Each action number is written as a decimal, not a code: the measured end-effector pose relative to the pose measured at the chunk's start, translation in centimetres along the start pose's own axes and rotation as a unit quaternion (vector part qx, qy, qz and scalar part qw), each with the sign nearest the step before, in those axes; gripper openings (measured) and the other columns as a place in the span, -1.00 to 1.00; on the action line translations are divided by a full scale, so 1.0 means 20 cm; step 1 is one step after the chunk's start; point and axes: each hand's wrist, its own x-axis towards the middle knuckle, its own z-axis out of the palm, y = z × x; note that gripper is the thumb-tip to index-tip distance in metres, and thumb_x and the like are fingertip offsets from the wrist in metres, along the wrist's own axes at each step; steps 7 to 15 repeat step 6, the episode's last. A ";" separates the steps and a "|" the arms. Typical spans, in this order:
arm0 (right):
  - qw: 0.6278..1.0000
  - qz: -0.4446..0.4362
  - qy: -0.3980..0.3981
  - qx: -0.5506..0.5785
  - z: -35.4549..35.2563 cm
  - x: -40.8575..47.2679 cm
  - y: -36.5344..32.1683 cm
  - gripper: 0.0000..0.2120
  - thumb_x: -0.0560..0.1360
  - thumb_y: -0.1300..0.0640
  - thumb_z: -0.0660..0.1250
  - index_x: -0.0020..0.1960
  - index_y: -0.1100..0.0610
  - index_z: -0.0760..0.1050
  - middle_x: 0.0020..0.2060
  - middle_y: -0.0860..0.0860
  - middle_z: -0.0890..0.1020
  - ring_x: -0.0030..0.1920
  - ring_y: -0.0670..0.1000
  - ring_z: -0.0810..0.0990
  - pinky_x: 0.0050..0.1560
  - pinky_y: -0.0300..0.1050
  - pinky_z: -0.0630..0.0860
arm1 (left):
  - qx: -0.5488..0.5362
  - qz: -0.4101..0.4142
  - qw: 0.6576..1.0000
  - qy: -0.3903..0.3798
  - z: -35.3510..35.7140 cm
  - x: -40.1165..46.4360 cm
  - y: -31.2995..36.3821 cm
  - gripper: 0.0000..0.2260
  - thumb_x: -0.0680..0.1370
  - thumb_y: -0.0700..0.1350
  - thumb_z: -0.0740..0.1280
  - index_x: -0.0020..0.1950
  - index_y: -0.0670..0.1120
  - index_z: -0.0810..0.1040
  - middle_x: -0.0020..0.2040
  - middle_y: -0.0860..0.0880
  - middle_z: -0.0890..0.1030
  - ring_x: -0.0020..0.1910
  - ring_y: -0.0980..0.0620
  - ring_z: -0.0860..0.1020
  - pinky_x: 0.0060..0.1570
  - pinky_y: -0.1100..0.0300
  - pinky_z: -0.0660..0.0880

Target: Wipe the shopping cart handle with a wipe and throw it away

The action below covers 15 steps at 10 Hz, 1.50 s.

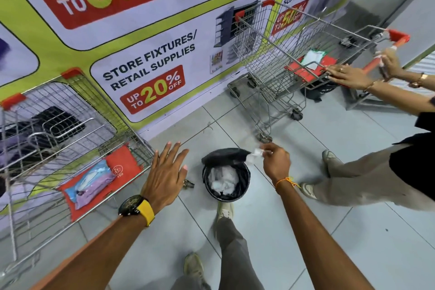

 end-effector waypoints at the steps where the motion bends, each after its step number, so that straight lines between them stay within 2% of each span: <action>1: 0.999 0.001 -0.040 -0.030 0.06 -0.02 0.06 -0.72 0.42 0.38 0.28 -0.10 0.05 0.64 -0.07 0.10 0.76 0.06 0.28 0.66 0.02 0.07 0.50 | -0.002 -0.002 1.000 -0.002 0.00 0.00 0.00 -0.48 0.62 0.09 -0.05 0.56 -0.01 0.25 0.64 -0.06 0.16 0.63 -0.09 -0.01 0.57 -0.19 -0.08; 2: 0.993 0.013 -0.096 -0.067 0.14 -0.05 0.13 -0.72 0.40 0.39 0.27 -0.18 0.06 0.64 -0.06 0.13 0.73 0.10 0.29 0.63 0.01 0.00 0.38 | 0.003 -0.006 1.000 0.000 0.00 -0.01 0.00 -0.51 0.64 0.07 0.03 0.57 0.01 0.23 0.64 -0.04 0.13 0.63 -0.07 -0.02 0.57 -0.15 -0.11; 3: 0.988 0.013 -0.129 -0.082 0.23 -0.07 0.19 -0.71 0.42 0.38 0.28 -0.19 0.06 0.68 0.02 0.15 0.73 0.15 0.30 0.62 0.14 0.05 0.45 | 0.011 -0.001 1.000 -0.001 0.00 -0.01 -0.01 -0.52 0.65 0.05 0.07 0.57 0.01 0.21 0.64 -0.04 0.12 0.63 -0.06 -0.04 0.57 -0.12 -0.13; 4: 0.976 0.001 -0.195 -0.096 0.29 -0.08 0.24 -0.68 0.46 0.36 0.27 0.00 0.07 0.72 0.19 0.15 0.70 0.25 0.28 0.60 0.22 0.04 0.49 | 0.017 -0.001 1.000 -0.002 0.00 -0.01 -0.01 -0.52 0.65 0.06 0.09 0.57 0.01 0.21 0.64 -0.05 0.11 0.64 -0.07 -0.04 0.57 -0.14 -0.12; 5: 0.966 -0.030 -0.229 -0.116 0.35 -0.08 0.32 -0.56 0.44 0.38 0.22 0.11 0.01 0.71 0.32 0.19 0.63 0.29 0.30 0.58 0.25 0.06 0.52 | 0.020 0.006 1.000 0.009 0.02 -0.03 -0.02 -0.51 0.64 0.08 0.08 0.58 0.03 0.21 0.65 -0.04 0.10 0.64 -0.05 -0.06 0.58 -0.16 -0.10; 6: 0.969 -0.036 -0.214 -0.117 0.41 -0.03 0.40 -0.54 0.43 0.38 0.22 0.15 0.01 0.69 0.35 0.16 0.61 0.29 0.31 0.58 0.26 0.11 0.54 | 0.014 0.002 1.000 0.011 0.01 -0.02 -0.02 -0.51 0.65 0.09 0.07 0.58 0.03 0.21 0.65 -0.03 0.08 0.64 -0.02 -0.09 0.57 -0.11 -0.17; 15: 0.969 -0.036 -0.214 -0.117 0.41 -0.03 0.40 -0.54 0.43 0.38 0.22 0.15 0.01 0.69 0.35 0.16 0.61 0.29 0.31 0.58 0.26 0.11 0.54 | 0.014 0.002 1.000 0.011 0.01 -0.02 -0.02 -0.51 0.65 0.09 0.07 0.58 0.03 0.21 0.65 -0.03 0.08 0.64 -0.02 -0.09 0.57 -0.11 -0.17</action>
